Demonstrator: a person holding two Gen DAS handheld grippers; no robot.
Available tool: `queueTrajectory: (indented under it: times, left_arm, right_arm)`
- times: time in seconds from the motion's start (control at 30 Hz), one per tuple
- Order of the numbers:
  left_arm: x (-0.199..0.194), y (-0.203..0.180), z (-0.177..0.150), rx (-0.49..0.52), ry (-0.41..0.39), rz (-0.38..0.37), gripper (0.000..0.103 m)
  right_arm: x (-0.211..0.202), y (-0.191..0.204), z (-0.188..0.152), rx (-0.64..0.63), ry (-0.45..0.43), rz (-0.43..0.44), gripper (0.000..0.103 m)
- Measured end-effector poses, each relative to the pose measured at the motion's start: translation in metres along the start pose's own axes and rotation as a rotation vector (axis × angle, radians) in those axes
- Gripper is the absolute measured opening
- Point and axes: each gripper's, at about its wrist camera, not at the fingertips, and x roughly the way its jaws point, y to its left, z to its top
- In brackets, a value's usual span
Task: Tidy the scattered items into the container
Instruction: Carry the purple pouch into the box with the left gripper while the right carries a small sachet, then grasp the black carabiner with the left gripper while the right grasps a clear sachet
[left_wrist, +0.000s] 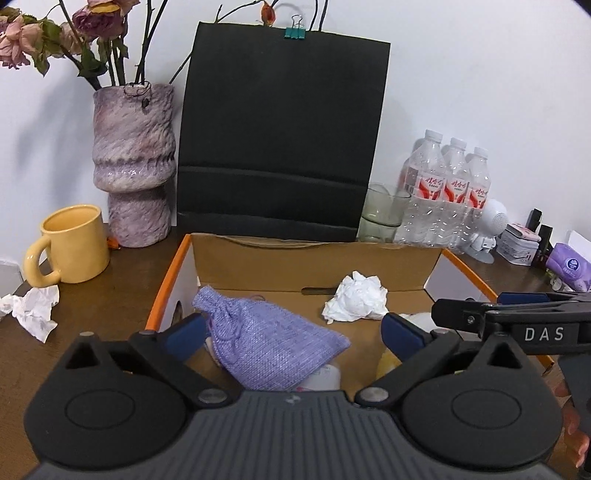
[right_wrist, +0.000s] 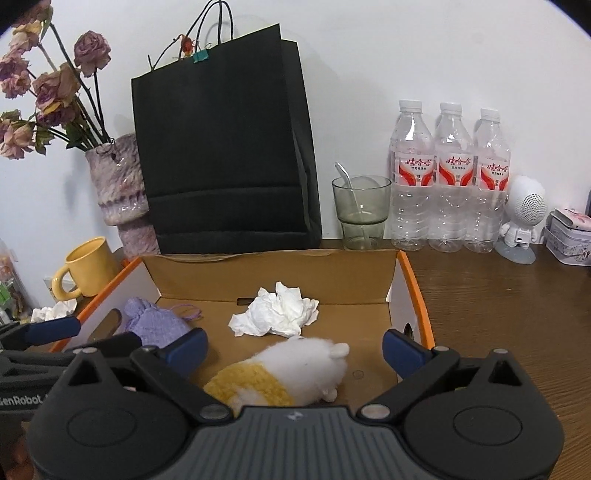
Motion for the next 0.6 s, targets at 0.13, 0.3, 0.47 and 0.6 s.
queueTrajectory:
  times: [0.13, 0.3, 0.47, 0.6]
  left_arm:
    - [0.000, 0.000, 0.001, 0.000, 0.003, 0.003, 0.103]
    - [-0.001, -0.001, 0.001, 0.000, 0.012, 0.009, 0.103]
    - [-0.027, -0.004, -0.006, 0.007, -0.023, -0.006, 0.103]
    - [-0.061, -0.007, -0.031, 0.076, -0.035, -0.049, 0.103]
  right_arm:
    - [0.000, 0.000, 0.000, 0.000, 0.004, -0.001, 0.101]
    - [-0.001, -0.001, -0.001, 0.005, 0.006, 0.000, 0.101]
    - [-0.022, -0.006, -0.010, 0.035, -0.047, 0.009, 0.101]
    - [-0.056, -0.007, -0.037, -0.013, -0.058, -0.003, 0.101]
